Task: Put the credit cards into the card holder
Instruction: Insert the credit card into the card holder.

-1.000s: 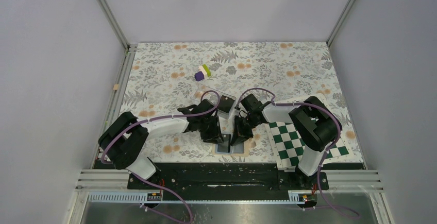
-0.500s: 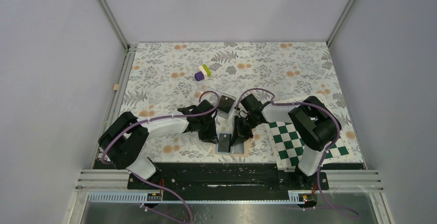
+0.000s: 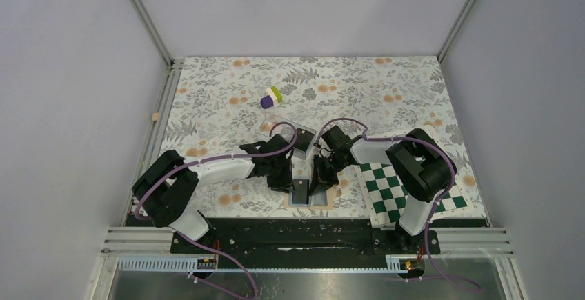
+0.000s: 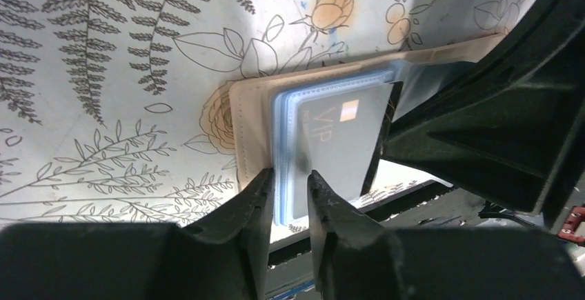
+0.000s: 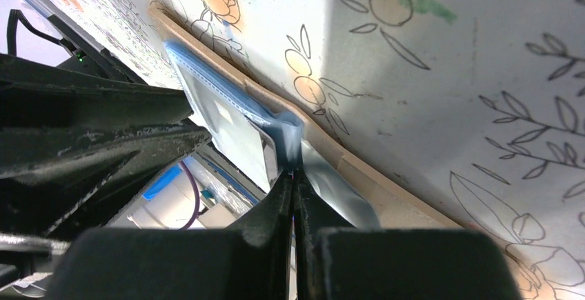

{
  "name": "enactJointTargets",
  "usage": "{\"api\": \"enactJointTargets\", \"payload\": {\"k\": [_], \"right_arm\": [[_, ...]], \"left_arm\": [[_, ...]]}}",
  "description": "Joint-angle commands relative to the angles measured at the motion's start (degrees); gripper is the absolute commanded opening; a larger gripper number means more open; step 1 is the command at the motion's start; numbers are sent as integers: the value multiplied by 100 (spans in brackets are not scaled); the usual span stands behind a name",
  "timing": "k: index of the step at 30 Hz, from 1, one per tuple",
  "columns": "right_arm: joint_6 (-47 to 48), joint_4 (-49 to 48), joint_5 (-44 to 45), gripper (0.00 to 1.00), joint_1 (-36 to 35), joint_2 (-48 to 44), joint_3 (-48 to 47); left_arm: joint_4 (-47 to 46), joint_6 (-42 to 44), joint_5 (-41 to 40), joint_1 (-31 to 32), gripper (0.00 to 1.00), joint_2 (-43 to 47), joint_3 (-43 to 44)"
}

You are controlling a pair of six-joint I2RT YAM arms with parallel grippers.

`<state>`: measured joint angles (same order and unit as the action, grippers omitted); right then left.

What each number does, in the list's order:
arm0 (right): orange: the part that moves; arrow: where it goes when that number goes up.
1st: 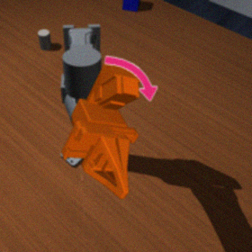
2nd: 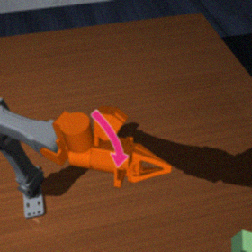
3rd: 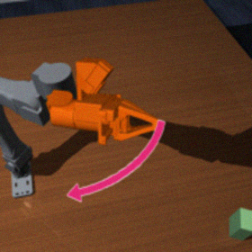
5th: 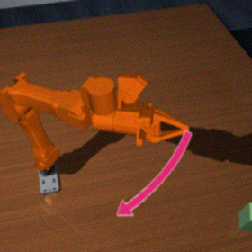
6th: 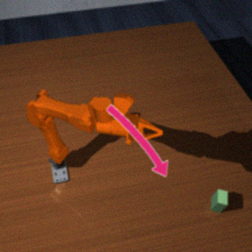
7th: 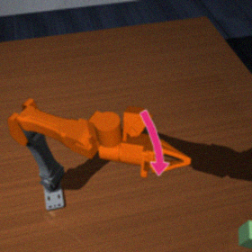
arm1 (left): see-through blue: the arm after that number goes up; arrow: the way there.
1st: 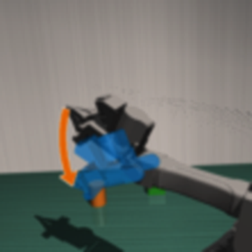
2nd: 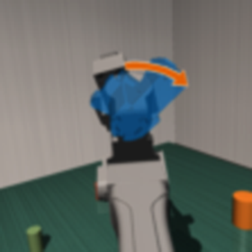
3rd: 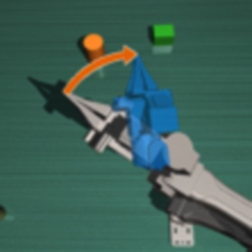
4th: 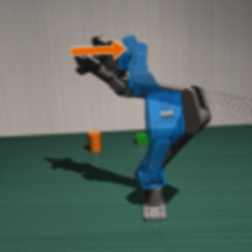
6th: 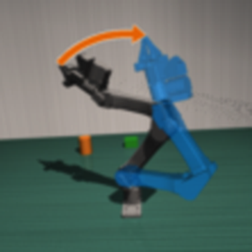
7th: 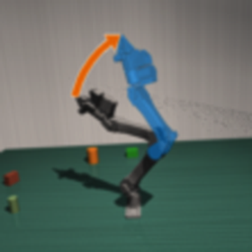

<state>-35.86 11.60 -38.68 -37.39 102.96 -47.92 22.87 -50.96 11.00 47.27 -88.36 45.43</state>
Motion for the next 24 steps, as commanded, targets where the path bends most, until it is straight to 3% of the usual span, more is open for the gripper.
{"api": "enactJointTargets", "payload": {"k": [1,6,10,18,24], "right_arm": [[154,192,140,5,-100,145,-70],[155,187,131,5,-99,161,-69],[159,186,119,5,-99,181,-76],[161,187,93,5,-98,198,-78],[162,186,75,5,-101,216,-78]], "left_arm": [[361,121,-429,120,26,189,424],[820,261,-809,224,24,134,668],[734,245,-735,249,15,63,678],[333,199,-479,252,17,-214,558],[102,167,-310,257,13,-276,470]]}}
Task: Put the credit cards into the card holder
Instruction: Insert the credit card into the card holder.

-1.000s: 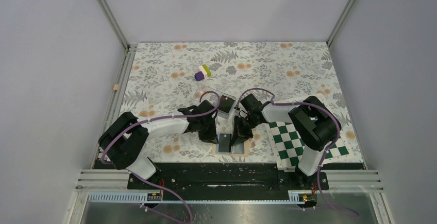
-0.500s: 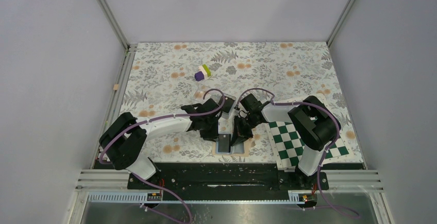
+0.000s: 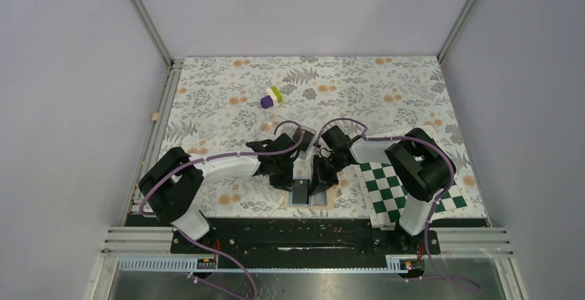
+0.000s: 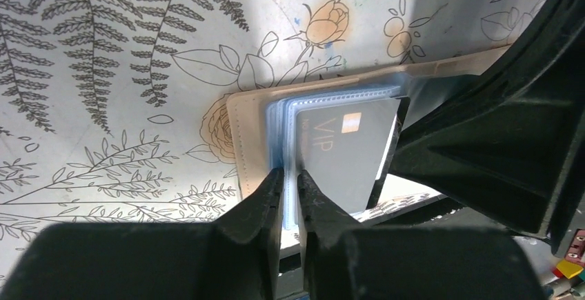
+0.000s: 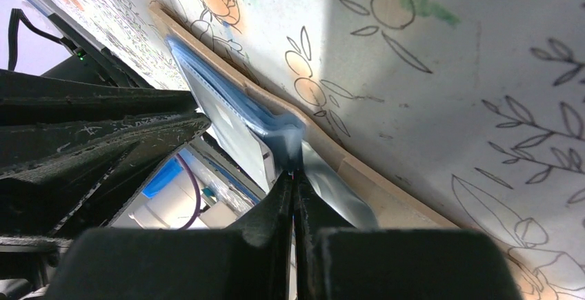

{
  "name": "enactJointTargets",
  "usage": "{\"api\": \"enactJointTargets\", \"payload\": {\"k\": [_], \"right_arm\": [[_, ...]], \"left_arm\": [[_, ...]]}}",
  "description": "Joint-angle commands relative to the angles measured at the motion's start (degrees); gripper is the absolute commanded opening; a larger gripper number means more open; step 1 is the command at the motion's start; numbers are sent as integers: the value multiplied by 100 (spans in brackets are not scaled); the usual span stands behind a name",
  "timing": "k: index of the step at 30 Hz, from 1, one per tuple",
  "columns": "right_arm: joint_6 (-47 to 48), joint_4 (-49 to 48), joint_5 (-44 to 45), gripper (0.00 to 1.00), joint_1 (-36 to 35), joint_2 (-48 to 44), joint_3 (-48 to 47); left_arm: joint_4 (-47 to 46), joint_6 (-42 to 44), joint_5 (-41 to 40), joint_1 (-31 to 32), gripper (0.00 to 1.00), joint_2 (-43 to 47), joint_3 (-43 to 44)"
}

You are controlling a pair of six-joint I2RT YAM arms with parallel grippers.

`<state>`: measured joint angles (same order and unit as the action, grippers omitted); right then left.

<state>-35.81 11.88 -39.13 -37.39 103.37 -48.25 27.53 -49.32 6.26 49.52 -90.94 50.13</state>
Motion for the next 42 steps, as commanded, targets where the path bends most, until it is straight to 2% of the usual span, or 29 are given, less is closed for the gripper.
{"api": "enactJointTargets", "payload": {"k": [1,6,21,24,27,29,42], "right_arm": [[168,167,117,5,-98,175,-52],[180,192,118,5,-100,167,-59],[222,225,137,6,-95,200,-57],[219,232,134,6,-101,188,-55],[221,249,138,6,-94,136,-53],[217,266,139,6,-102,112,-62],[233,263,112,6,-97,139,-53]], "left_arm": [[-412,-13,186,39,11,15,-17],[-650,-86,312,40,7,267,-45],[-1841,-590,969,-38,10,732,-694],[-1799,-604,941,-122,13,871,-814],[-1605,-557,809,-230,22,978,-904],[-1498,-533,757,-332,24,985,-984],[-1328,-359,671,-417,26,405,-923]]}}
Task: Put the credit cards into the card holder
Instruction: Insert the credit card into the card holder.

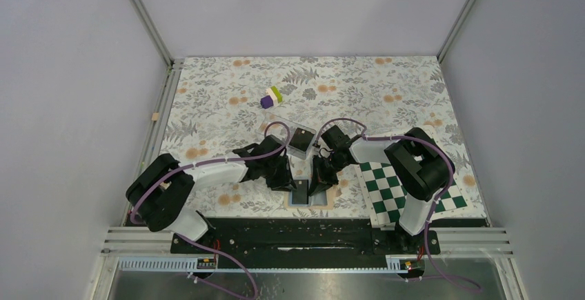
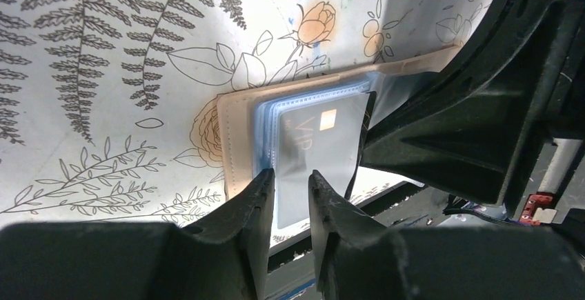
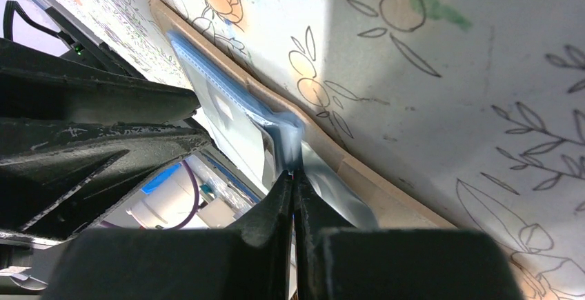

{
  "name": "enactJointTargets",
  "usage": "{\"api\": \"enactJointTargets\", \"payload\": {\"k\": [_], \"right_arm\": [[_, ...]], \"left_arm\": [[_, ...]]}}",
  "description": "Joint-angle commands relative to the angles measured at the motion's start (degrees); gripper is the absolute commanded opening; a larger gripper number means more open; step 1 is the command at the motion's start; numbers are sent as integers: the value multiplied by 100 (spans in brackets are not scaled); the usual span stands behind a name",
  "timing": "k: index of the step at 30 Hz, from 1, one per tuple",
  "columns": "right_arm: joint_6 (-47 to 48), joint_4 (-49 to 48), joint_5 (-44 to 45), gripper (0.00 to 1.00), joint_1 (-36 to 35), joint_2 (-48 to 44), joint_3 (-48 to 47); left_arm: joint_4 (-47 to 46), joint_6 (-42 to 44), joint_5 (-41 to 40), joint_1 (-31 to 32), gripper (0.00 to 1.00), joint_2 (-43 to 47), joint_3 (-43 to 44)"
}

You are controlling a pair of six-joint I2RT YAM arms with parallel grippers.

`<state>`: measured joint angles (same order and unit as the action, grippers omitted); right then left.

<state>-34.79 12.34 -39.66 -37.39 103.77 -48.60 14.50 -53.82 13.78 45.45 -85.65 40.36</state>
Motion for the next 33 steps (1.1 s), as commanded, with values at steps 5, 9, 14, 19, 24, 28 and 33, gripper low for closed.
{"api": "enactJointTargets", "payload": {"k": [5,9,14,19,24,28,33], "right_arm": [[144,220,152,6,-94,135,-27],[139,224,138,6,-98,141,-27],[141,224,127,6,-95,174,-36],[146,220,108,6,-104,175,-47],[156,244,116,6,-110,162,-44],[162,243,116,6,-110,179,-51],[163,258,116,7,-106,187,-61]], "left_arm": [[183,118,-246,-2,28,-179,122],[472,193,-427,-7,31,-147,237],[460,225,-381,12,31,-182,255],[-59,123,39,108,26,-373,259],[-728,-138,438,139,24,-237,79],[-808,-218,482,129,23,135,36],[-944,-304,639,131,22,406,54]]}}
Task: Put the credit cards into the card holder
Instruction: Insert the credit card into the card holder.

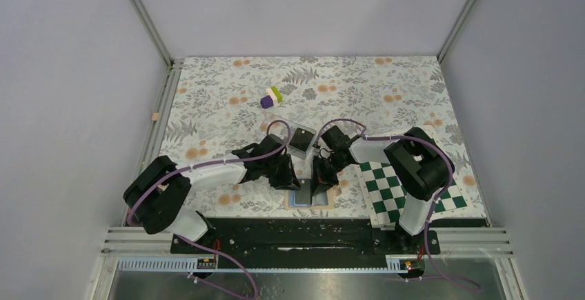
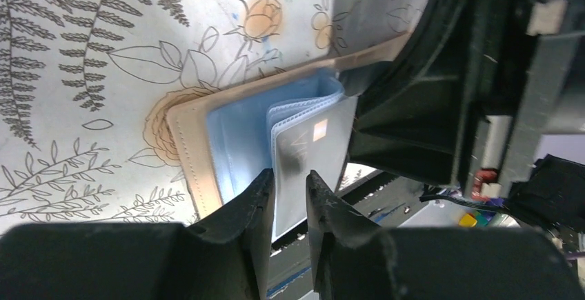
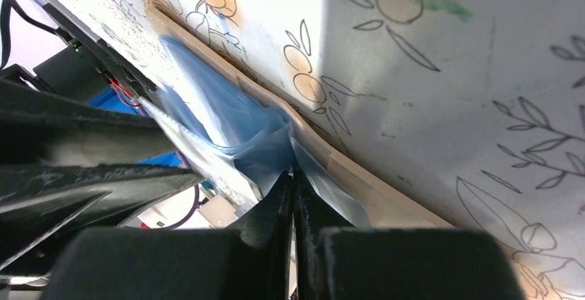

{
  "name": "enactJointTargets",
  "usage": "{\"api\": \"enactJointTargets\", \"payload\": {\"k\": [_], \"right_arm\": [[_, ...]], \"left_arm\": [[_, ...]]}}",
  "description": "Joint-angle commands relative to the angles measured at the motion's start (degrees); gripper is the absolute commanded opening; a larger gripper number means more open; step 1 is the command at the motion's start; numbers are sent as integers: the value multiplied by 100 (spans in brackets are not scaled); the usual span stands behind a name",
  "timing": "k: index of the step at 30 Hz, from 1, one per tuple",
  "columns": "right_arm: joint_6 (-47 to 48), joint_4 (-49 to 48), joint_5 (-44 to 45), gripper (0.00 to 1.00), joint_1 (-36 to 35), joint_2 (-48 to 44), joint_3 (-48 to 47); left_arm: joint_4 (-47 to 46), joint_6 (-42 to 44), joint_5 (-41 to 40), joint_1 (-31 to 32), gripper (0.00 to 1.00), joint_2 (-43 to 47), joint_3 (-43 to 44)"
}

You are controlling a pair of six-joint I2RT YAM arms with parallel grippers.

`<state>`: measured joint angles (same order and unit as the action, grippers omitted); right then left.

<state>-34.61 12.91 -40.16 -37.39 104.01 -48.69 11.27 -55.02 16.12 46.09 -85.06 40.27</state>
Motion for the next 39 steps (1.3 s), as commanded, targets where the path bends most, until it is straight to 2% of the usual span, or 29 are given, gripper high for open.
{"api": "enactJointTargets", "payload": {"k": [1,8,16,24,30,35,39], "right_arm": [[154,215,167,7,-110,160,-61],[168,285,169,9,-111,74,-87],[168,470,191,13,-109,-93,-201],[184,586,189,16,-106,-216,-243],[299,1053,336,26,-101,-615,-428],[535,1826,929,36,-74,-947,-724],[772,2264,1361,40,28,-1042,-842]], "left_arm": [[-624,-177,443,63,22,357,87],[-680,-197,605,61,23,243,102],[-1416,-437,987,67,23,283,-21],[-1021,-252,973,73,24,8,201],[-1426,-388,1143,75,26,-235,156],[-1680,-458,1257,89,27,-350,200],[-1812,-522,1322,133,29,-481,298]]}}
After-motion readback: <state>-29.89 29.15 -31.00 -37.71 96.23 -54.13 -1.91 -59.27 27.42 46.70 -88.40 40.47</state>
